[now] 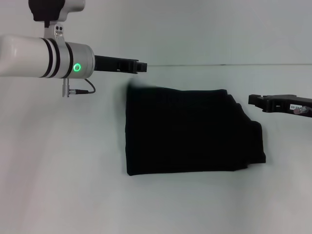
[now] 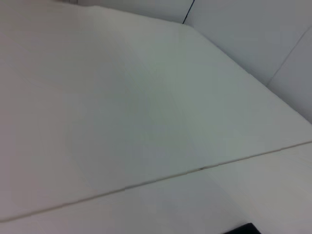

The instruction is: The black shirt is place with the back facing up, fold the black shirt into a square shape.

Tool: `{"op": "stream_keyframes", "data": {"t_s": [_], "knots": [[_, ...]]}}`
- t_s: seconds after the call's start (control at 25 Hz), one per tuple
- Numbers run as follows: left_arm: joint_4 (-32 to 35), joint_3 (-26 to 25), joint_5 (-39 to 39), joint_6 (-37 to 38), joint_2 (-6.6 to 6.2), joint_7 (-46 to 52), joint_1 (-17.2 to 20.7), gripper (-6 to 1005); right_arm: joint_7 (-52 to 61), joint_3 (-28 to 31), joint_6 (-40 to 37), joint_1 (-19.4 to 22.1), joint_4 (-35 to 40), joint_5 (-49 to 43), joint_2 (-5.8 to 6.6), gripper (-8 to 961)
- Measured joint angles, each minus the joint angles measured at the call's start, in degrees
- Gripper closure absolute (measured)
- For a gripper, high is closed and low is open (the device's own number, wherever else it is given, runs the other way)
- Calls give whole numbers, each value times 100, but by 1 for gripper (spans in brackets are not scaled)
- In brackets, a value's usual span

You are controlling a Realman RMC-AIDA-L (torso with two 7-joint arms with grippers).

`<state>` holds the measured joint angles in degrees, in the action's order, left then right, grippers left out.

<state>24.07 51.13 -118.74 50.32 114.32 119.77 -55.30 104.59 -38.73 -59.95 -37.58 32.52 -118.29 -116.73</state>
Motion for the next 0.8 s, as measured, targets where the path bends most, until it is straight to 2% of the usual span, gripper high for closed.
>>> {"op": "stream_keyframes", "data": {"t_s": [0.08, 0.2, 0.28, 0.4, 0.48, 0.56, 0.64, 0.8], "knots": [[29, 9, 0, -30, -5, -107, 16, 811, 0, 0, 1, -18, 0, 0, 13, 910], [405, -23, 24, 256, -4, -64, 222, 747, 0, 44, -7, -43, 9, 1, 50, 905], [1004, -99, 106, 763, 104, -11, 537, 704, -3, 60, -77, -53, 62, 0, 89, 901], [2011, -163, 316, 1578, 349, -37, 1063, 640, -5, 78, -356, -38, 213, 7, 151, 896], [2680, -168, 474, 2272, 526, -97, 1465, 597, -6, 120, -598, 6, 360, 61, 192, 832], [3006, -181, 542, 2703, 599, -128, 1719, 534, -32, 226, -845, 73, 498, 210, 232, 769], [3177, -211, 643, 3028, 633, -208, 1917, 451, -149, 384, -1133, 147, 568, 426, 275, 705], [3176, -402, 1077, 3779, 622, -922, 2204, 292, -497, 731, -1880, 296, 598, 933, 365, 515]]}}
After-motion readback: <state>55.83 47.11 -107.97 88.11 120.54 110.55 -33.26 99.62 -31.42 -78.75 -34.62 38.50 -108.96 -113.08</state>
